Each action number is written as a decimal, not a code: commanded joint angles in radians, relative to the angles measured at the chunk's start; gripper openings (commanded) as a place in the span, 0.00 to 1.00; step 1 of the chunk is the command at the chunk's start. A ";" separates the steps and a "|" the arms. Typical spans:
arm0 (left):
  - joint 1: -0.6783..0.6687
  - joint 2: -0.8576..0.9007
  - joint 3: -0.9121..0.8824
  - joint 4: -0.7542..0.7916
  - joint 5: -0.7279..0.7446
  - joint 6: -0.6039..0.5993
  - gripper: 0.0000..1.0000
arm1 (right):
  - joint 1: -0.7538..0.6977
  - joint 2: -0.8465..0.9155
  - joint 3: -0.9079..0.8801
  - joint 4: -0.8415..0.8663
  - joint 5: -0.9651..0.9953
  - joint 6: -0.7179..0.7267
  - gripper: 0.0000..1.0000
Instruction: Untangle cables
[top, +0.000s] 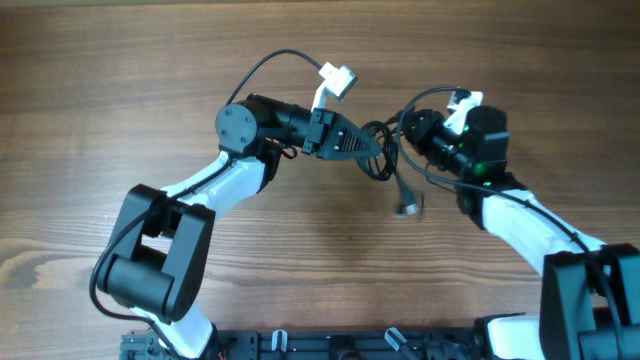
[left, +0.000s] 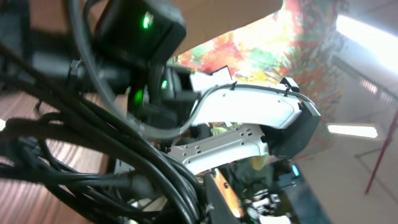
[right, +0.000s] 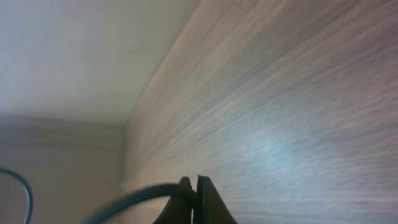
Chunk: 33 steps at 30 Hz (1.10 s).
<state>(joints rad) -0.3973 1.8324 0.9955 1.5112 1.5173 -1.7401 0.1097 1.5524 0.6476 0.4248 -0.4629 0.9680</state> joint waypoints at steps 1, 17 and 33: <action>0.014 -0.046 0.011 0.068 0.053 -0.082 0.04 | -0.253 0.044 -0.007 -0.074 0.101 -0.091 0.04; 0.075 -0.045 0.011 0.067 0.024 -0.065 0.04 | -0.908 0.044 -0.007 -0.080 -0.019 -0.182 0.04; 0.075 -0.045 0.011 -0.770 -0.478 0.634 0.24 | -0.617 0.044 -0.007 -0.022 -0.463 -0.319 0.04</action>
<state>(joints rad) -0.3279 1.8019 0.9981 0.8318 1.1988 -1.3056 -0.5930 1.5867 0.6472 0.3695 -0.8452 0.6907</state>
